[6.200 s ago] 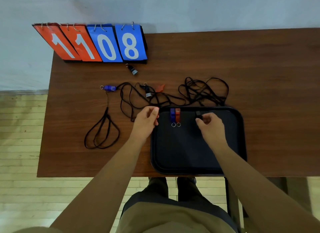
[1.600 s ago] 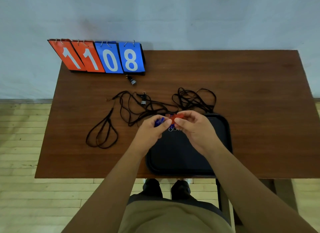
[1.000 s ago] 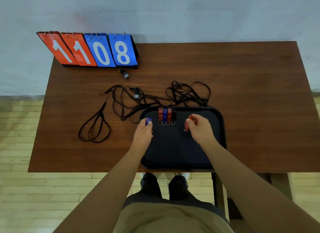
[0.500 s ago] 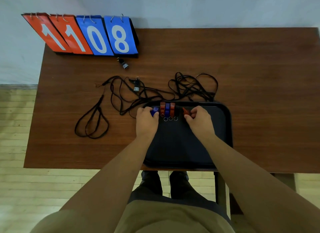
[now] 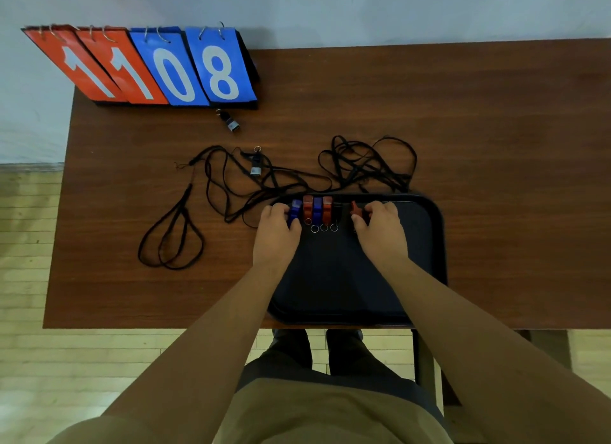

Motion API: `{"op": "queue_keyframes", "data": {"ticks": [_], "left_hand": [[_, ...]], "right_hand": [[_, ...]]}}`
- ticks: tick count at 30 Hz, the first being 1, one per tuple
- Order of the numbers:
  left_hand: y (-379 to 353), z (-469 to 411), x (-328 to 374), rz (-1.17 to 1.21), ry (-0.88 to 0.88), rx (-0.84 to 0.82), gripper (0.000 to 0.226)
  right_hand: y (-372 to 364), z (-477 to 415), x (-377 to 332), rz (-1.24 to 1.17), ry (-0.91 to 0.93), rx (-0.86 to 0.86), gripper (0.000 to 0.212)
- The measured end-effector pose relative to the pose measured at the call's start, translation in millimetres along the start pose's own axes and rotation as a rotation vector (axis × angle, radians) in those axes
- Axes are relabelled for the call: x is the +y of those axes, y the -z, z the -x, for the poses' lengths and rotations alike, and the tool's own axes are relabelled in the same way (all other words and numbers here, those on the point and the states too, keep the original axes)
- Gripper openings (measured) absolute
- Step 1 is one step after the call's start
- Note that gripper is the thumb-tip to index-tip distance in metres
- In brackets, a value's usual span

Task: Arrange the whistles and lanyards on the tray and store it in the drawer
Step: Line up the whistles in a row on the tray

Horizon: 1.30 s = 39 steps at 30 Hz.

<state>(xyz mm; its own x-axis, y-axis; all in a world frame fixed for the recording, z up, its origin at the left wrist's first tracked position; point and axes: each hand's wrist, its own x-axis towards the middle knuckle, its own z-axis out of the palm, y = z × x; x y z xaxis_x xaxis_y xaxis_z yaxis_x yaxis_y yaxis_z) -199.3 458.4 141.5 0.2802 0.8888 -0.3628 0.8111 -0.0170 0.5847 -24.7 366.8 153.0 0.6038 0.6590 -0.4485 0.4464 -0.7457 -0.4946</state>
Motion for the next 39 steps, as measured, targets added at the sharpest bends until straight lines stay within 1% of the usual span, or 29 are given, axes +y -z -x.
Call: {"op": "queue_keyframes", "data": {"ticks": [9, 12, 16, 19, 22, 28, 36, 39], "left_hand": [[-3, -12, -4, 0.028, -0.011, -0.013, 0.022], [-2, -13, -3, 0.047, -0.004, -0.030, 0.023], [-1, -16, -5, 0.060, 0.001, -0.057, 0.025], [-2, -17, -8, 0.062, -0.004, -0.070, 0.025], [-2, -16, -8, 0.052, -0.021, -0.078, 0.025], [-3, -15, -5, 0.040, -0.053, -0.121, 0.025], [-5, -16, -1, 0.033, -0.063, -0.091, 0.025], [-5, -15, -2, 0.033, -0.063, -0.100, 0.029]], "right_hand": [[-5, -6, -4, 0.001, 0.019, -0.002, 0.025], [-5, -9, -4, -0.033, -0.001, 0.030, 0.028], [-9, -9, -8, -0.081, 0.011, -0.004, 0.030], [-12, -10, -7, -0.120, 0.004, 0.014, 0.023], [-13, -11, -5, -0.125, 0.002, 0.019, 0.021], [-10, -16, -4, -0.107, -0.004, 0.029, 0.023], [-9, -15, -4, -0.062, 0.023, 0.036, 0.024], [-8, -11, -5, -0.053, 0.025, 0.038, 0.026]]}}
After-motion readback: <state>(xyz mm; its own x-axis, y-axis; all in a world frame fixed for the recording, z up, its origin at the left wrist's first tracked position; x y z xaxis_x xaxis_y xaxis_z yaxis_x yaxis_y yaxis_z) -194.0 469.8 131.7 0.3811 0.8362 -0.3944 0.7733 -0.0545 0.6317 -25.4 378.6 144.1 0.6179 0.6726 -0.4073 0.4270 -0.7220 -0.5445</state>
